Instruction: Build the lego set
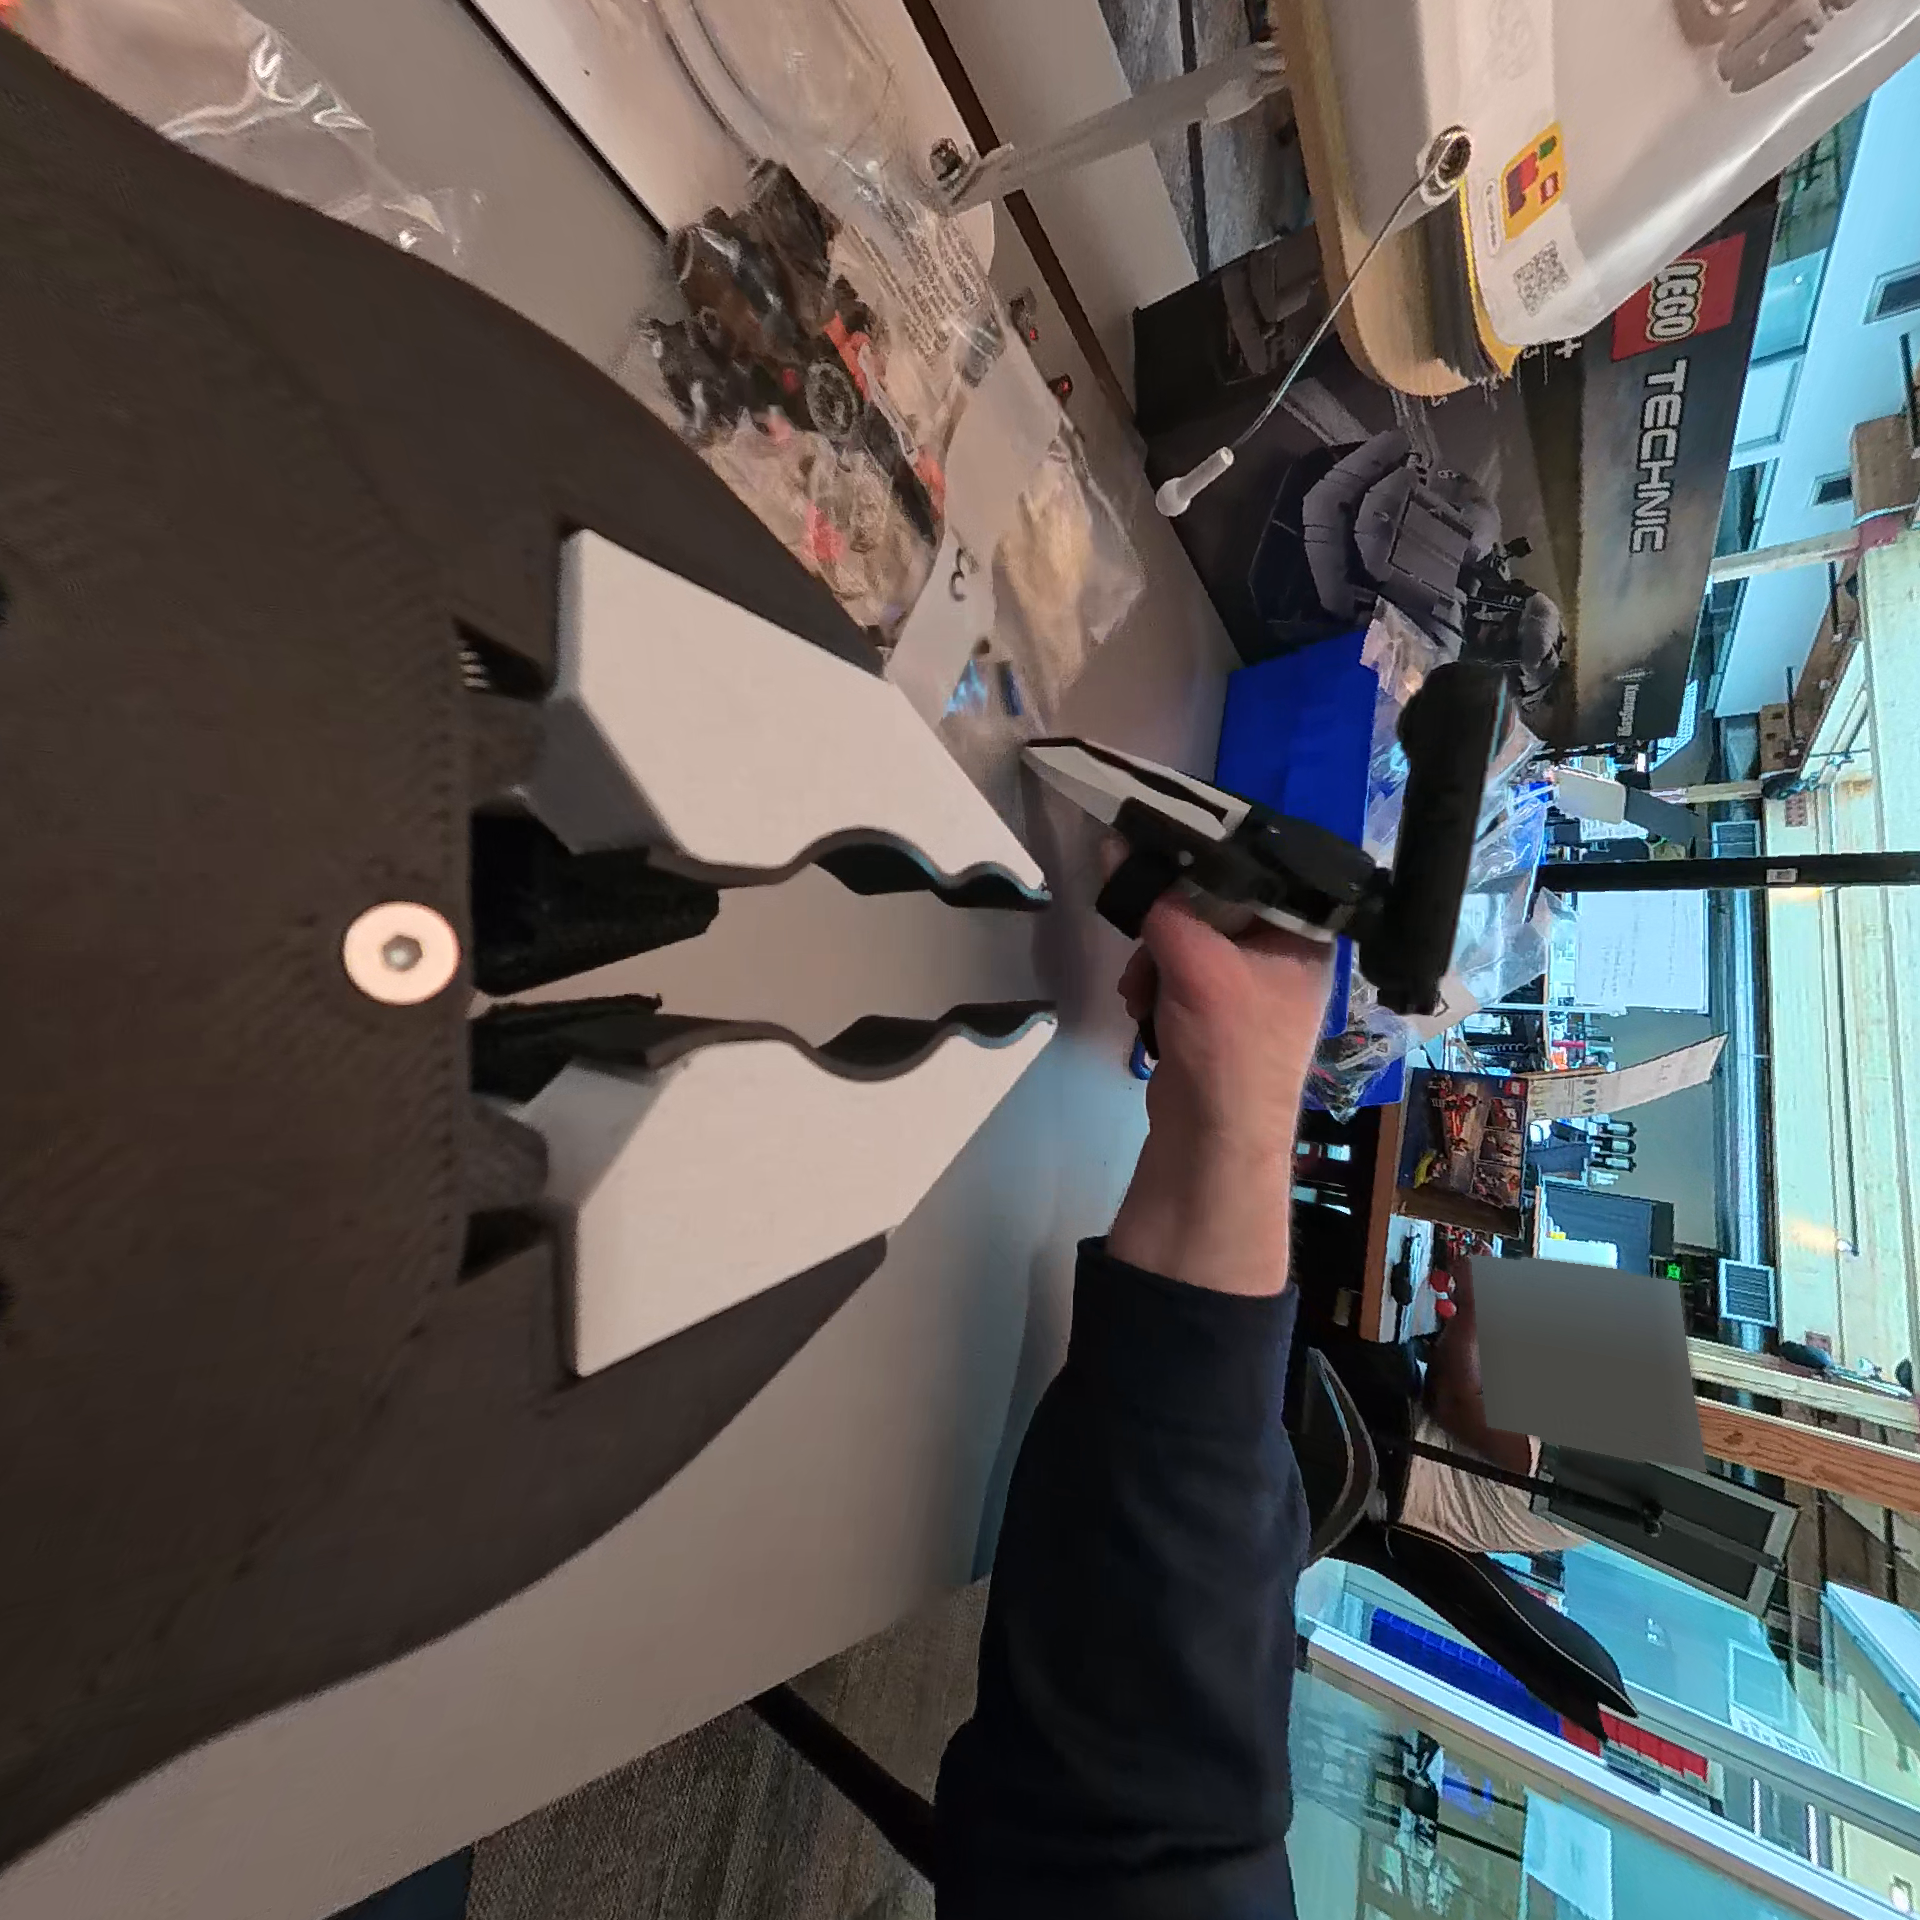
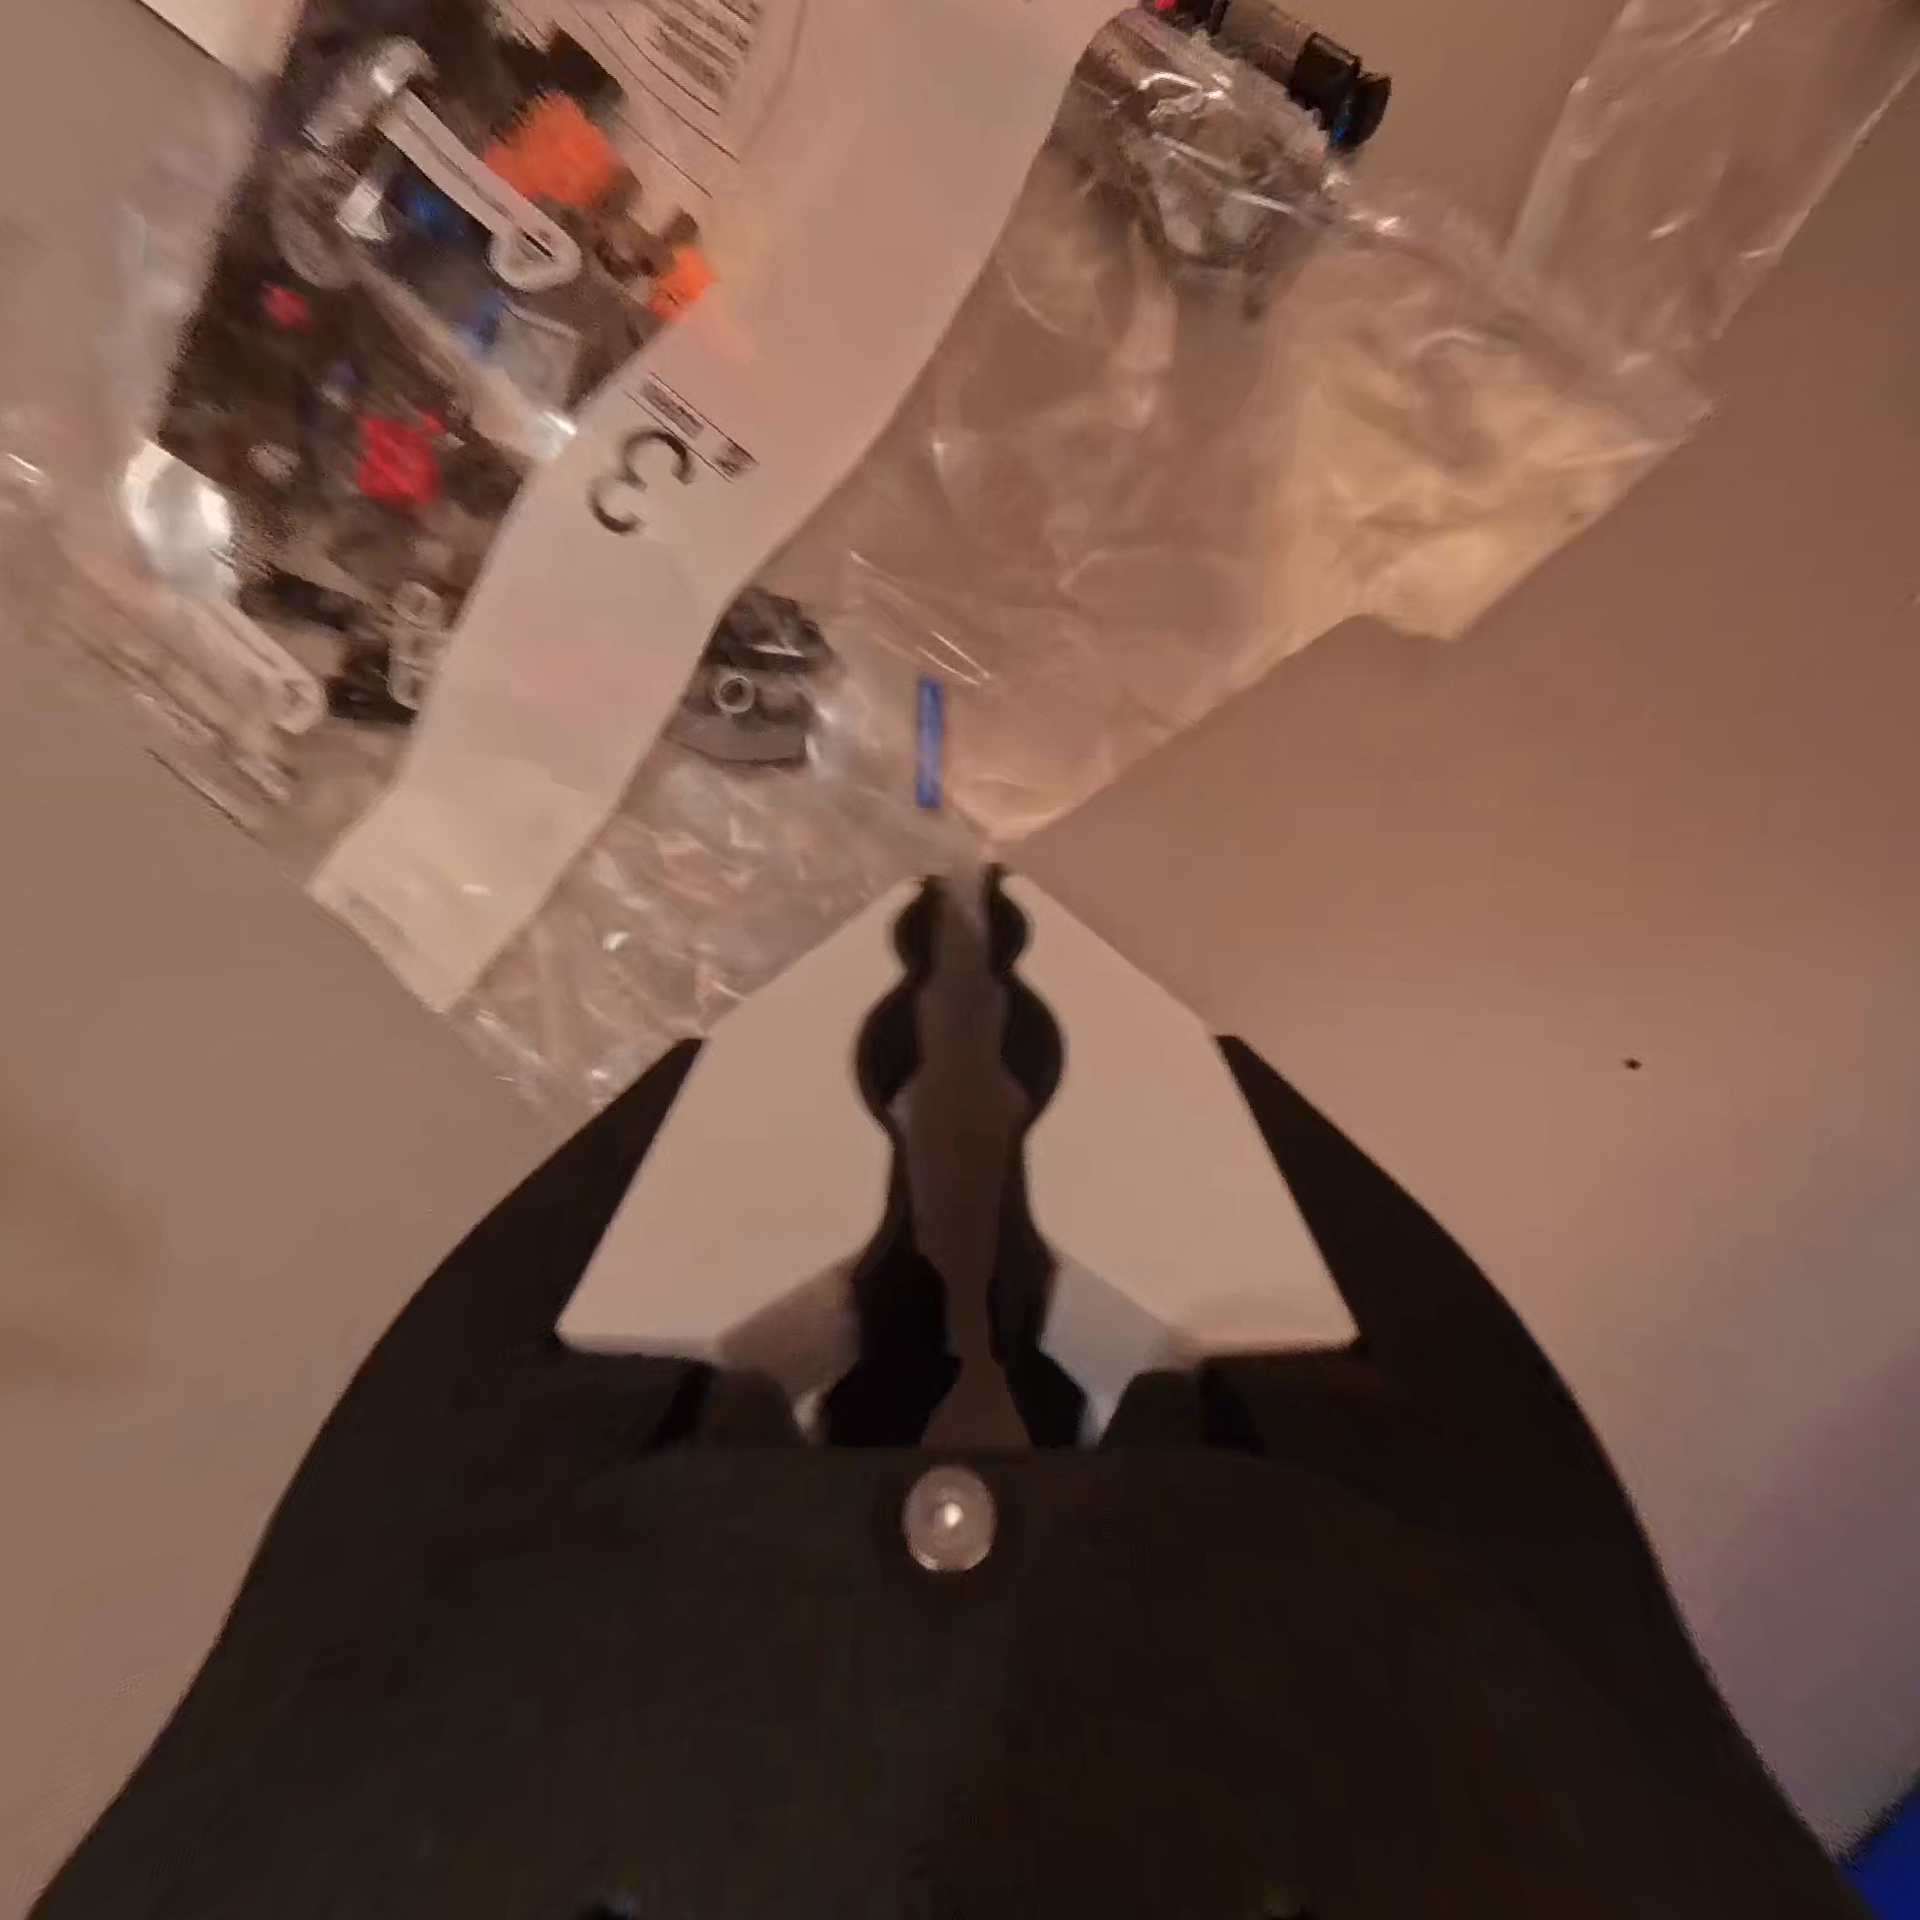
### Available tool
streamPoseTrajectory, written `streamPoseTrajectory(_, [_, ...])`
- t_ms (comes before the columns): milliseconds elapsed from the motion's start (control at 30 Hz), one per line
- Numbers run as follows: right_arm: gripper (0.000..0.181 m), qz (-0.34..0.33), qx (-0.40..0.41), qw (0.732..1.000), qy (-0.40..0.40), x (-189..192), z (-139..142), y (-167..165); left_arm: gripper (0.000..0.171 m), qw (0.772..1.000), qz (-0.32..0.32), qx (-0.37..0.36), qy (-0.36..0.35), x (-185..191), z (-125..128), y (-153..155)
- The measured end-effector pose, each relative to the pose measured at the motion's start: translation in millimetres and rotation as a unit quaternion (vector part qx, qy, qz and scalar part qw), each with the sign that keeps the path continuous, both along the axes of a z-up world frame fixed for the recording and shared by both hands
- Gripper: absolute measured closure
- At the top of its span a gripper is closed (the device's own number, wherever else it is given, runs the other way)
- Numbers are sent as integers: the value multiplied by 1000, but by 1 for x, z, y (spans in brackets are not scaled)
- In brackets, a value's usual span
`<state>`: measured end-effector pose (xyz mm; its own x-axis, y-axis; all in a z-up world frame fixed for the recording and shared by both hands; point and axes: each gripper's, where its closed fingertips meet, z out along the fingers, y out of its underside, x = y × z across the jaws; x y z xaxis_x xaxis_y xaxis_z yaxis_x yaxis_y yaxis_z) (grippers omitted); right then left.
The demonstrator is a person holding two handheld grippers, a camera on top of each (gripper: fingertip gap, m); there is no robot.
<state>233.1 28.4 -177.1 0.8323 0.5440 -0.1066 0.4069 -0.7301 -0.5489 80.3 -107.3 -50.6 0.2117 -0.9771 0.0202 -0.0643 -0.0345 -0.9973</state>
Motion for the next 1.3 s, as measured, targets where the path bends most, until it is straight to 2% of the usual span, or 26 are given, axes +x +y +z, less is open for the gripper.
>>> streamPoseTrajectory(33, [181,11,4,1000,-3,-1,0,-1,155,1000,0,1,-2,0,1,0])
streamPoseTrajectory(133, [181,35,-10,999,8,-4,0,-11,155,1000,2,1,-5,-2,3,1])
streamPoseTrajectory(267, [181,82,-34,996,0,-2,7,-40,154,1000,13,0,-7,-5,5,4])
streamPoseTrajectory(333, [181,108,-48,993,20,-8,15,-58,151,1000,26,1,16,-4,-2,8])
streamPoseTrajectory(400, [181,71,-27,997,23,-4,22,-52,149,998,33,16,49,1,-11,9])
streamPoseTrajectory(467, [139,36,-2,998,53,-10,29,-41,148,996,38,30,77,5,-19,9])
streamPoseTrajectory(500, [131,27,-10,996,82,-19,31,-38,148,994,40,36,91,6,-24,9])
streamPoseTrajectory(567, [130,3,-1,995,97,-29,26,-26,148,993,41,38,106,8,-31,10])
streamPoseTrajectory(633, [121,-2,-5,999,52,-34,7,-18,148,992,41,35,110,7,-35,10])
streamPoseTrajectory(700, [142,-5,20,1000,8,-34,1,-11,148,992,42,31,112,6,-37,11])
streamPoseTrajectory(767, [181,20,29,999,-24,-36,0,-15,148,993,42,32,110,6,-36,11])
streamPoseTrajectory(867, [181,44,18,999,-14,-41,-1,-30,148,993,43,35,106,6,-32,10])
streamPoseTrajectory(967, [181,101,-12,995,0,-47,-1,-60,147,993,44,34,107,5,-31,10])
streamPoseTrajectory(1067, [181,119,-19,993,-1,-43,6,-83,145,992,43,32,113,5,-32,9])
streamPoseTrajectory(1200, [181,141,7,990,2,-42,41,-103,138,990,45,37,131,6,-37,10])
streamPoseTrajectory(1300, [181,173,25,983,-52,-34,74,-114,132,989,55,37,132,5,-37,14])
